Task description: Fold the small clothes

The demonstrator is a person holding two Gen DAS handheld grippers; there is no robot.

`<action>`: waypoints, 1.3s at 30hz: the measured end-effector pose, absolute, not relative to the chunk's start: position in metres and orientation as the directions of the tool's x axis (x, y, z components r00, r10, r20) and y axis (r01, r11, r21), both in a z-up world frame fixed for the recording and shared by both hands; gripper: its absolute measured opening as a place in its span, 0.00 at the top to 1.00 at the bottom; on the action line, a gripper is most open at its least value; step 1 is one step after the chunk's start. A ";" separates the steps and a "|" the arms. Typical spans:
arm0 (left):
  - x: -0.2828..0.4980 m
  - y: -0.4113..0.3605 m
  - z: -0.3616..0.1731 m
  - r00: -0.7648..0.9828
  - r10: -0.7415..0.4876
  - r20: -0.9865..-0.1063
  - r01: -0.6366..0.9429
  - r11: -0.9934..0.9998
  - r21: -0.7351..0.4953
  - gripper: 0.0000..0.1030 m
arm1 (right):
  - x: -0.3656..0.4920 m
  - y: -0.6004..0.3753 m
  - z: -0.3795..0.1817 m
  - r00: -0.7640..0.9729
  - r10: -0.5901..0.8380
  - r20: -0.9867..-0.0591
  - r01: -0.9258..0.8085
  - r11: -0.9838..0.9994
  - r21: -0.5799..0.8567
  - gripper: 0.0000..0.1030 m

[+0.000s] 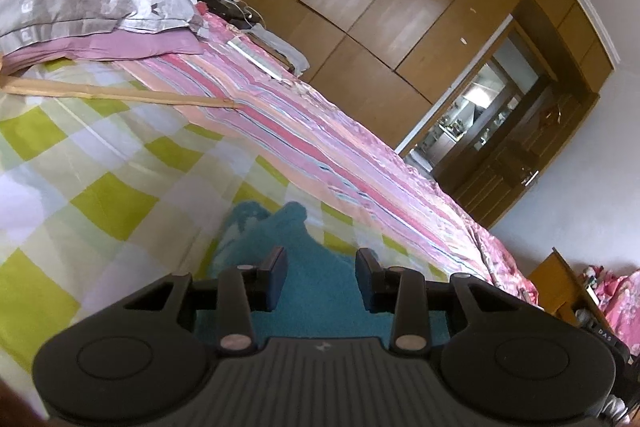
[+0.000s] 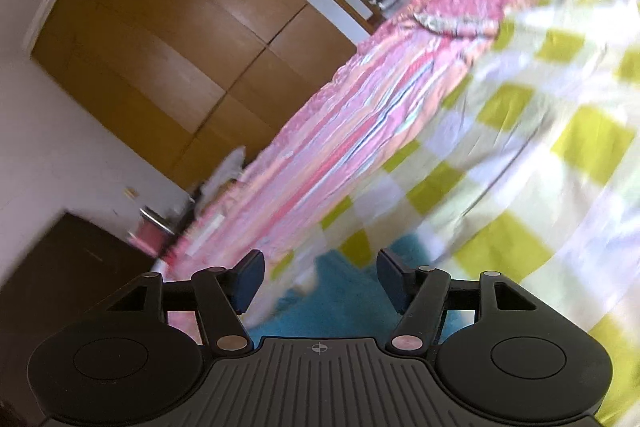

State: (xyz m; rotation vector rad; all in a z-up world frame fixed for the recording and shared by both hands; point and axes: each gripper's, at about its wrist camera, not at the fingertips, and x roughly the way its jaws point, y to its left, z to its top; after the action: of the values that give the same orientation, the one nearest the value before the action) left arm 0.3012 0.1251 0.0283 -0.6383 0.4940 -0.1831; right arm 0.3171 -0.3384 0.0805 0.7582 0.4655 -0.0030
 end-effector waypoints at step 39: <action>0.288 0.107 0.036 0.862 -0.109 -0.496 -0.103 0.919 -0.382 0.58 | 0.316 -0.306 0.063 0.766 -0.080 -0.637 0.238 0.957 0.167 0.89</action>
State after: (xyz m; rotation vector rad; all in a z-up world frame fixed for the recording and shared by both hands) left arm 0.2880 0.1066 0.0360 -0.4112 0.5364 -0.0034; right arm 0.3162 -0.3056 0.0626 0.2452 0.6773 -0.1744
